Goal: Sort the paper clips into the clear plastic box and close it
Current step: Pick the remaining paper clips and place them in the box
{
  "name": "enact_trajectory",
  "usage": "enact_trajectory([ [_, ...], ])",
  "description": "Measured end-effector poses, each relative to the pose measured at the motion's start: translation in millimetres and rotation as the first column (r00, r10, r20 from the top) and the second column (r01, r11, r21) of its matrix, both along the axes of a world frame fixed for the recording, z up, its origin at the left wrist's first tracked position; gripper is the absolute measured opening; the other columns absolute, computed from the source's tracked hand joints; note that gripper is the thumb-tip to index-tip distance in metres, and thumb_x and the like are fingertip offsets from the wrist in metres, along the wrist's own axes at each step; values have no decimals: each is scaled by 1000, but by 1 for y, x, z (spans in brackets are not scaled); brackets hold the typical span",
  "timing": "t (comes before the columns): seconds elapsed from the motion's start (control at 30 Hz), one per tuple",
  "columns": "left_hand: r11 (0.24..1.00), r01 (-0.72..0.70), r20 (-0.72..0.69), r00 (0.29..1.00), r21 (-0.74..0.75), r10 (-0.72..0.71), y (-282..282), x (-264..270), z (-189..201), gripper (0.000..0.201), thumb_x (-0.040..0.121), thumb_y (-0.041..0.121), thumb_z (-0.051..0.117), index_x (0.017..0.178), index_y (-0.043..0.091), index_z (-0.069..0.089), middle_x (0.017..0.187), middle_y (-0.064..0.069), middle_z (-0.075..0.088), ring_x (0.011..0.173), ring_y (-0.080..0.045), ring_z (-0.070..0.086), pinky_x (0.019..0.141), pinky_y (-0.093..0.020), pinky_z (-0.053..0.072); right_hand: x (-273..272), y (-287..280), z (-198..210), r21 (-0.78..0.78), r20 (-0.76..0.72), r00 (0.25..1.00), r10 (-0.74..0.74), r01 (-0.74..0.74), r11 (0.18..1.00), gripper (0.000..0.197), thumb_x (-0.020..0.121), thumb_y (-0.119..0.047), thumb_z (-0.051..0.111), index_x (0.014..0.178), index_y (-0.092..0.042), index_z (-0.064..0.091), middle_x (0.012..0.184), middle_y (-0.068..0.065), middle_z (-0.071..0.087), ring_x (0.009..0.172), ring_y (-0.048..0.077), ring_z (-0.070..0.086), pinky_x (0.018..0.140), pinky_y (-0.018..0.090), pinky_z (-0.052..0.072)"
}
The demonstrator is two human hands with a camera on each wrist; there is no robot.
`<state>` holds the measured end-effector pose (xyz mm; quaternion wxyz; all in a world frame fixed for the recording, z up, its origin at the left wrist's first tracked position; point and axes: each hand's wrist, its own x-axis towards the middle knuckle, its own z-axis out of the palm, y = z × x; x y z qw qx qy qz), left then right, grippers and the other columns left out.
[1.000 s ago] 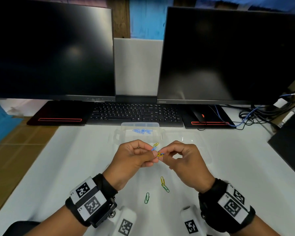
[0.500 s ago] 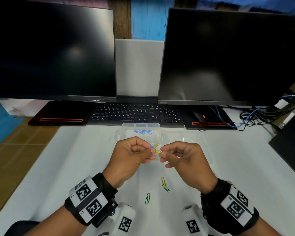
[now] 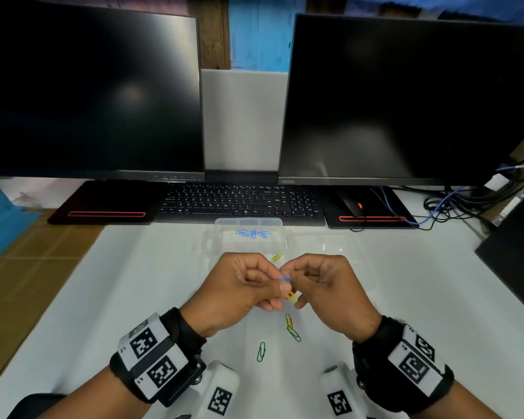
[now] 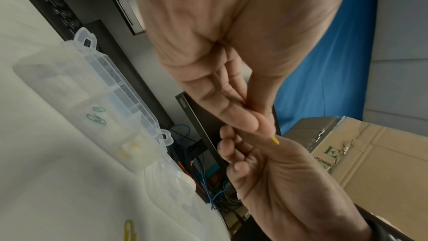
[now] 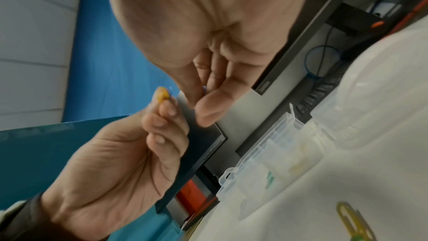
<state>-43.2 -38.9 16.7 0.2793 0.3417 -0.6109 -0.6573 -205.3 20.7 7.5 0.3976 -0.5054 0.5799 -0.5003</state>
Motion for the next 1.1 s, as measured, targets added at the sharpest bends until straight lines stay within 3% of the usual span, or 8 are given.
enact_trajectory([
  [0.17,991,-130,-11,991,23,130,-6,-2,-6,12,75,3,75,81,-2,67,68,-14,73,59,-19,71,57,-22,56,-10,-3,-1,87,94,986,-140,132,987,11,85,0,65,77,-1,72,62,8,66,54,16,58,47,22,49],
  [0.33,964,-262,-42,964,47,264,-17,1,-12,9,77,2,73,79,4,64,75,-20,72,63,-19,72,57,-22,56,-13,-1,6,158,186,978,-95,65,985,8,83,-10,69,82,-5,75,93,13,75,82,13,68,68,32,56],
  [0.43,965,-261,-9,965,25,262,-16,0,-18,12,77,6,75,82,1,65,80,-27,72,67,-22,73,60,-25,56,-5,1,6,150,102,994,-36,20,988,8,81,-11,72,75,-15,76,95,5,76,83,9,68,63,26,56],
  [0.53,971,-239,21,971,7,239,-14,-1,-24,15,77,9,76,83,0,66,81,-27,72,74,-27,75,61,-27,56,2,1,0,159,10,1000,13,-14,987,11,83,-9,70,74,-12,75,78,0,76,72,5,66,59,22,53],
  [0.67,970,-241,33,970,14,240,-13,-2,-25,18,78,12,75,86,-1,65,84,-24,74,75,-26,75,61,-27,55,6,-5,-1,133,-50,999,0,6,991,14,84,-2,66,73,-8,73,73,10,71,66,10,63,55,18,51],
  [0.87,927,-373,112,920,-32,375,-23,3,-28,16,78,22,76,82,7,72,86,-4,72,61,-13,66,50,-20,47,-6,-43,-6,130,-261,961,-89,126,983,21,82,-10,66,64,-18,72,69,-3,70,67,13,63,68,35,57],
  [0.97,913,-407,132,904,-22,406,-29,6,-29,12,77,22,76,78,10,74,80,-2,71,57,-12,59,48,-20,44,-16,-51,-12,193,-321,945,-66,134,972,25,83,-12,64,62,-23,70,66,-13,66,61,1,58,64,23,49],
  [1.1,913,-408,130,906,13,403,-36,11,-31,7,79,20,75,78,13,74,77,-2,72,55,-11,61,48,-20,45,-25,-48,-15,169,-221,968,-122,162,972,17,82,-11,70,67,-18,75,59,-16,66,54,-5,58,53,7,41],
])
